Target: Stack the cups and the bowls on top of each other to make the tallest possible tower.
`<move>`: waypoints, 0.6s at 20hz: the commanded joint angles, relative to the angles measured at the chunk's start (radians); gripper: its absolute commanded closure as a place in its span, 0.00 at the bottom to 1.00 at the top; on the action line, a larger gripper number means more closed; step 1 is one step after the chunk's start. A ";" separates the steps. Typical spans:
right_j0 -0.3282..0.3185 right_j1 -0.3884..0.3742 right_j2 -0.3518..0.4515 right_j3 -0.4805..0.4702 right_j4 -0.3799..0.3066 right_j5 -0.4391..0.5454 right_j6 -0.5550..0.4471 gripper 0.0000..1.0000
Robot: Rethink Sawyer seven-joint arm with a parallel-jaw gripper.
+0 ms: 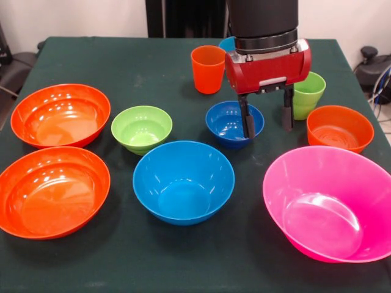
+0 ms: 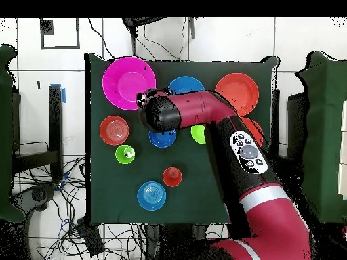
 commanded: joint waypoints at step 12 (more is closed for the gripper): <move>-0.001 -0.006 -0.018 0.048 0.005 0.041 0.029 0.00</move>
